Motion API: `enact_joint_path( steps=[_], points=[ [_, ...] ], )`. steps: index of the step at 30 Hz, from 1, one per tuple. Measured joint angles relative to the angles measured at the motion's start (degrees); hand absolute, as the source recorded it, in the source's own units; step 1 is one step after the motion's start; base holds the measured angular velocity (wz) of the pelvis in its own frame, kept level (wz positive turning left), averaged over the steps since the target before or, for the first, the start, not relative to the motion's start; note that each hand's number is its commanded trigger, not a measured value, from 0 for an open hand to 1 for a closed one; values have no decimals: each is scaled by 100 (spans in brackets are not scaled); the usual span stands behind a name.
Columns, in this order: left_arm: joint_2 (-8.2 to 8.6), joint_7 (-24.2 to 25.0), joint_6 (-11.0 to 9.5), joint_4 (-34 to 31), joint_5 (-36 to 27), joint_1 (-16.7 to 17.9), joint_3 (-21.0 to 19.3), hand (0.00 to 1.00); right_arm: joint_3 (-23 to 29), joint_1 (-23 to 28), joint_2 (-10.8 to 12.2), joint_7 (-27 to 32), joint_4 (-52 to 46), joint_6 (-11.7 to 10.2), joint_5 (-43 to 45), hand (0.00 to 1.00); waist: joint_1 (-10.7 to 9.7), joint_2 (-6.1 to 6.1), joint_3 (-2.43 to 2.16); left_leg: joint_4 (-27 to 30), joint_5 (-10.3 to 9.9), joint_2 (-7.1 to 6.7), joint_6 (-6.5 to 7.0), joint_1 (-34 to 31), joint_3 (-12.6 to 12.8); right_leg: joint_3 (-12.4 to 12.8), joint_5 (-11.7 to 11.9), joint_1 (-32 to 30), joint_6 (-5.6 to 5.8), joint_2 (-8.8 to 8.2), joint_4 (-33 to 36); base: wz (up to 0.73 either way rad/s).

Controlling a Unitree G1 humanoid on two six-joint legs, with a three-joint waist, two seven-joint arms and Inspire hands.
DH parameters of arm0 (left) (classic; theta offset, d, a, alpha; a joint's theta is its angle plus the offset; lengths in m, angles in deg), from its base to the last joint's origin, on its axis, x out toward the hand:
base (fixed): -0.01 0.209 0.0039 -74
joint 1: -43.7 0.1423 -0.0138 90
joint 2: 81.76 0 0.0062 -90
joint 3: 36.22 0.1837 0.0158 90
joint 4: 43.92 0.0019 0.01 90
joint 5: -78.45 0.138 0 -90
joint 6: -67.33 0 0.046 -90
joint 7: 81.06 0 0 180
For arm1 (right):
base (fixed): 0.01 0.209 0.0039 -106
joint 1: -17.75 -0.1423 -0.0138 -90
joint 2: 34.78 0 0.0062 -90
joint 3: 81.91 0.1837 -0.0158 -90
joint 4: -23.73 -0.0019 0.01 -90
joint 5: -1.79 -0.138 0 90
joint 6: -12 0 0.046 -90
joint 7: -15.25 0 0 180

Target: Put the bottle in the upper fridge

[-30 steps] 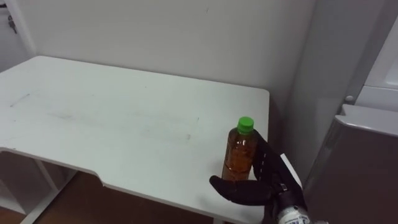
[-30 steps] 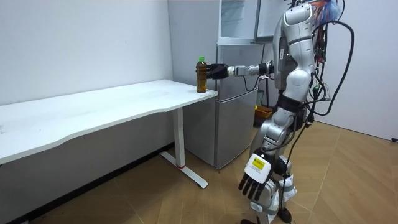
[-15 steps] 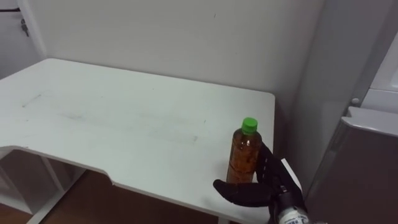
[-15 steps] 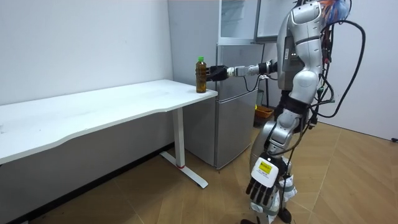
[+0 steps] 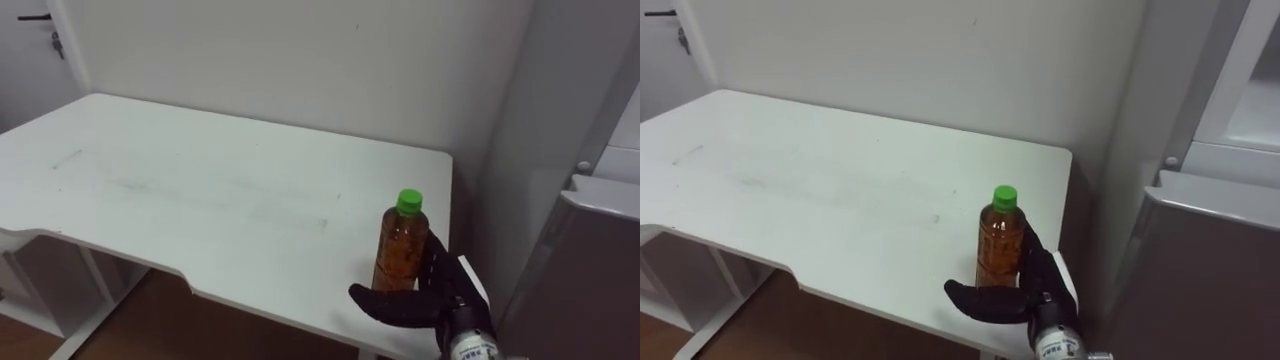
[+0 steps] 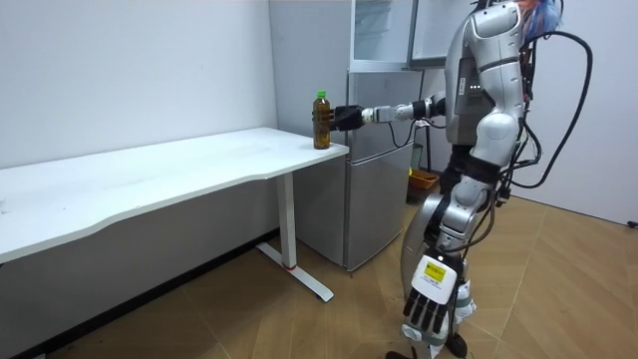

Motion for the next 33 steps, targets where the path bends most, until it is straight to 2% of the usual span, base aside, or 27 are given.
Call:
enact_joint_path(
  steps=[8,16,33],
  points=[
    [10,-166,164,-4,-16,49,2,0,21,-110,-2,82,549,128,-512,0,4,10,1,44,21,-36,20,-74,-88,-78,-3,-9,5,-31,1,6],
    [13,-234,169,-39,-30,47,45,0,42,-525,-8,230,1100,122,-631,0,0,19,7,83,33,-62,39,-82,-131,-153,-8,-2,21,-76,3,3],
    [31,-239,157,-44,-29,28,215,0,212,-668,-25,660,1389,66,-578,0,25,60,6,96,45,-105,57,-100,-181,-193,-41,-20,59,-105,61,1]
  ],
)
